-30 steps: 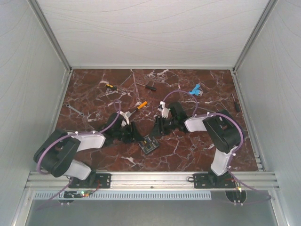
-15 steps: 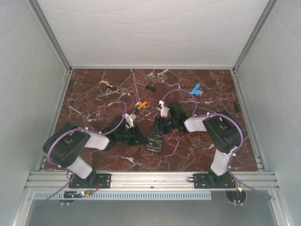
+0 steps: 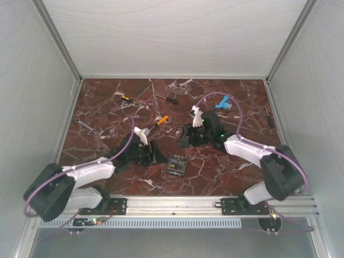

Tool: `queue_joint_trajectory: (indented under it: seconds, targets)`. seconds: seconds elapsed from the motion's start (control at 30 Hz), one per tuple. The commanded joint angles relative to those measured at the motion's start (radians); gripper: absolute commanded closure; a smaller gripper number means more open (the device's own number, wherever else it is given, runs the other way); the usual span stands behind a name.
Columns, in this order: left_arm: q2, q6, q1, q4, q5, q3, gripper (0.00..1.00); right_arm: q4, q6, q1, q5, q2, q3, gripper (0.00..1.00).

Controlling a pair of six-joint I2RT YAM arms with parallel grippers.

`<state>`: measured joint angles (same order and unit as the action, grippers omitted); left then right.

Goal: Snap on the fuse box
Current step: Close the fuse box cover on the fuse box base, then reset both arms

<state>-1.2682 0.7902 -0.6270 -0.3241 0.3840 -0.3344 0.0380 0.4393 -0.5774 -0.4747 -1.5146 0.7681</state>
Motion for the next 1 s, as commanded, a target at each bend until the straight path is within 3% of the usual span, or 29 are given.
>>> queue_joint_trajectory:
  seconds: [0.0,0.17,0.3,0.43,0.57,0.7,0.8,0.9,0.97]
  targets:
    - [0.147,-0.056,0.01,0.125,-0.132,-0.007,0.39,-0.069,-0.042,0.092,0.173,0.152,-0.049,0.39]
    - [0.31,-0.123,0.116,0.209,-0.23,-0.008,0.18,-0.073,-0.031,0.278,0.296,0.322,-0.128,0.24]
    - [0.399,-0.168,0.225,0.148,-0.386,0.019,0.02,0.041,0.013,0.378,0.485,0.434,-0.227,0.14]
    - [0.409,-0.215,0.329,0.053,-0.558,0.027,0.01,0.249,-0.025,0.424,0.729,0.451,-0.307,0.11]
    - [0.384,-0.279,0.468,-0.062,-0.686,0.052,0.0,0.544,-0.194,0.449,0.892,0.349,-0.394,0.07]
    - [0.342,-0.333,0.611,-0.273,-0.683,0.13,0.0,0.723,-0.275,0.472,0.885,0.161,-0.414,0.07]
    - [0.297,-0.433,0.639,-0.461,-0.694,0.18,0.0,0.818,-0.346,0.471,0.85,0.097,-0.42,0.06]
    - [0.177,-0.521,0.639,-0.774,-0.682,0.275,0.0,1.05,-0.366,0.501,0.761,0.029,-0.502,0.05]
    - [0.045,-0.588,0.641,-0.991,-0.651,0.298,0.0,1.074,-0.361,0.538,0.65,0.0,-0.507,0.05]
